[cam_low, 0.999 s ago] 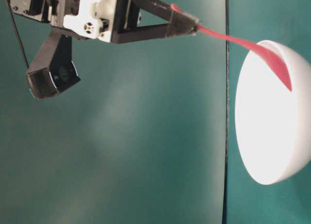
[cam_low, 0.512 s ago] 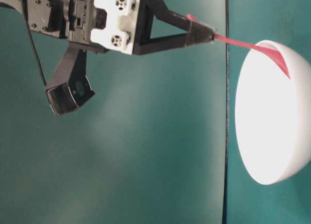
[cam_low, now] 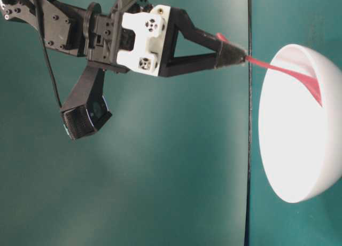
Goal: Grip the spoon and scoop the red block from the bowl with right arm.
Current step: 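Lower the spoon bowl into the white bowl beside the red cube, then slide the spoon under the red cube with the right gripper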
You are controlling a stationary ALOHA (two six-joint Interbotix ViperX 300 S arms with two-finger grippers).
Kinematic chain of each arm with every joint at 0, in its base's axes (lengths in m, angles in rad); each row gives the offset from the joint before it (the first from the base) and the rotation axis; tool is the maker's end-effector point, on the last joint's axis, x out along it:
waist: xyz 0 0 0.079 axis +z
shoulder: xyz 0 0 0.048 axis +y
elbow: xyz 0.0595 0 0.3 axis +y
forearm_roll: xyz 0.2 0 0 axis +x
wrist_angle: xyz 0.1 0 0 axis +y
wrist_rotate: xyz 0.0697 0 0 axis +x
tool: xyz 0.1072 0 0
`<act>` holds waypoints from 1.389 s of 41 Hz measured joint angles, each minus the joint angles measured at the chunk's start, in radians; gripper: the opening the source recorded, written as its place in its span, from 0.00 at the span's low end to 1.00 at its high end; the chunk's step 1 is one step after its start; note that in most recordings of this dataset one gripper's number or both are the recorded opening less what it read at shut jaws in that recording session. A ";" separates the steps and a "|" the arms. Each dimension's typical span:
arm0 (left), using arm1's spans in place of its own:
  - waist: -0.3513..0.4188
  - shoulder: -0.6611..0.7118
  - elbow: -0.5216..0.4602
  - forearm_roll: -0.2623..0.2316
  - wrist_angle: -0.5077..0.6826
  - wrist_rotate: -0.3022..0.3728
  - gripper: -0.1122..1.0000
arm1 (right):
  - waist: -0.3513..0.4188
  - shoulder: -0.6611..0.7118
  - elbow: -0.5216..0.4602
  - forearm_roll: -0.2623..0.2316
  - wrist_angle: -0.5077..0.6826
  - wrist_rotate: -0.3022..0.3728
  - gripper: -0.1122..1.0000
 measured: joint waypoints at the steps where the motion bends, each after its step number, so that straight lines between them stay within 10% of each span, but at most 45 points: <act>1: 0.000 0.000 0.000 0.000 0.000 0.000 0.10 | 0.000 0.000 0.000 0.000 -0.006 0.000 0.33; 57: 0.000 0.000 0.000 0.000 0.000 0.000 0.10 | 0.026 0.031 0.000 -0.055 -0.121 0.011 0.33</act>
